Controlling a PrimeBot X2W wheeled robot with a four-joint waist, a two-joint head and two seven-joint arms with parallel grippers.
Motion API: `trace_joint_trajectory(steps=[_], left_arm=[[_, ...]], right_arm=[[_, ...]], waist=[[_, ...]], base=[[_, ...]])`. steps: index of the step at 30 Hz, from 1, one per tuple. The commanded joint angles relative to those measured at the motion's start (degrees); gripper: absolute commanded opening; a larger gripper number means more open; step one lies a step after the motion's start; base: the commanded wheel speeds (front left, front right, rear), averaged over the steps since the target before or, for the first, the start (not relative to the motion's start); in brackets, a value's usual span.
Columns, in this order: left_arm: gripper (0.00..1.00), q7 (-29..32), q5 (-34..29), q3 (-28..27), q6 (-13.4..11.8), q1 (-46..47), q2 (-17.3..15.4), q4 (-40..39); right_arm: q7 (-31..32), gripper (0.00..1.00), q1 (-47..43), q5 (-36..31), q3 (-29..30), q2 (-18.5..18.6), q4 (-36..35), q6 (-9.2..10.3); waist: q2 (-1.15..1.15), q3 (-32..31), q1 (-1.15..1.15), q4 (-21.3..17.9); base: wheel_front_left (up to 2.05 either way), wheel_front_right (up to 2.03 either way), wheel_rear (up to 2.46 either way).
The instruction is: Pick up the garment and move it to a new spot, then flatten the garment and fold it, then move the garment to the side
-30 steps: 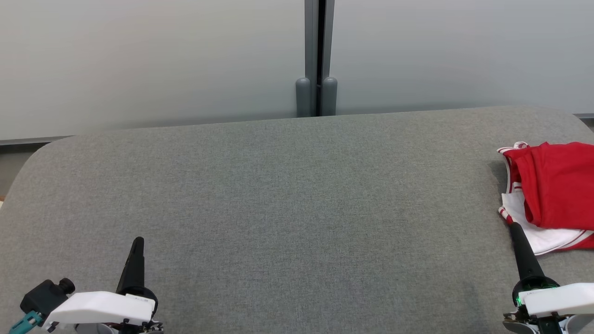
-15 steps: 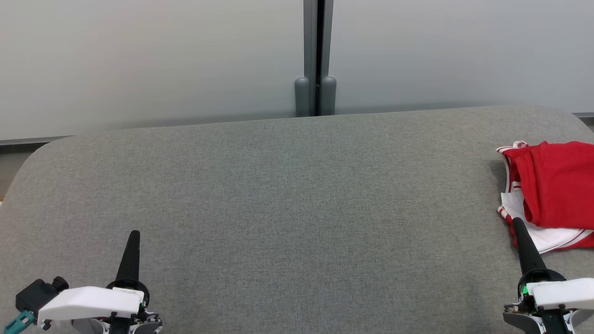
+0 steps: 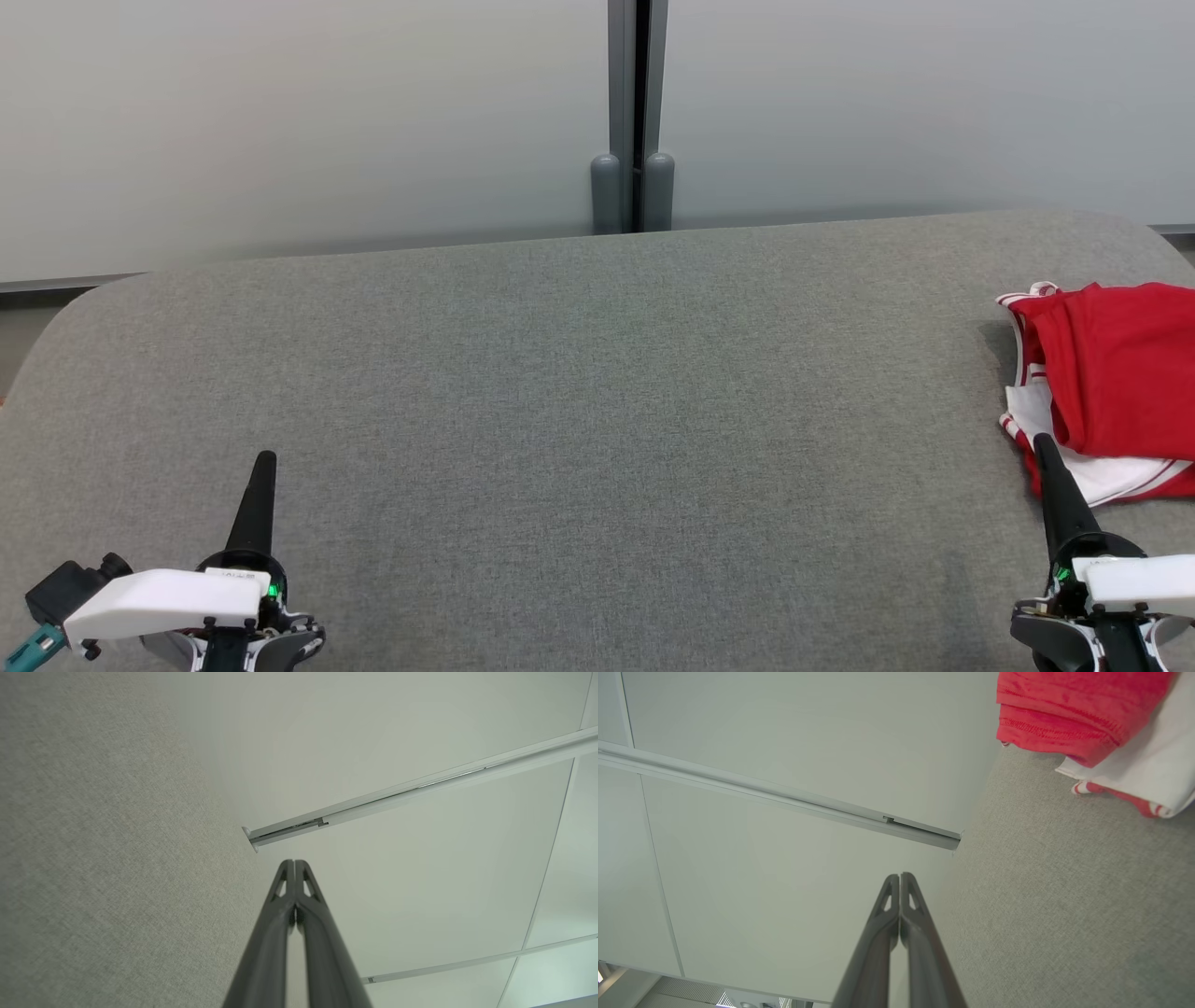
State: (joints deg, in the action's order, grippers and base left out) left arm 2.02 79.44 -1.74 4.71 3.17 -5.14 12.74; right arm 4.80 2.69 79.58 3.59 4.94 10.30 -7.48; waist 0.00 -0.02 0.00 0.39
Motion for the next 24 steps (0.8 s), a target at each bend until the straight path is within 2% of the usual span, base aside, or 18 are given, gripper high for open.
trace_joint_trajectory(steps=[1,24], left_arm=[[0.0,0.23,1.1,-0.47,0.4,1.45,-0.27,-0.21],[0.0,2.8,10.09,-2.98,2.29,2.83,1.04,0.87]], right_arm=[[0.24,0.0,1.09,0.92,0.32,0.12,-0.04,-0.02],[0.7,0.0,3.01,10.09,1.41,-0.86,2.75,-0.02]], waist=[[0.0,0.0,0.0,-0.01],[0.0,0.13,0.0,-0.26]], base=[[0.0,0.0,0.0],[0.0,0.0,0.0]])
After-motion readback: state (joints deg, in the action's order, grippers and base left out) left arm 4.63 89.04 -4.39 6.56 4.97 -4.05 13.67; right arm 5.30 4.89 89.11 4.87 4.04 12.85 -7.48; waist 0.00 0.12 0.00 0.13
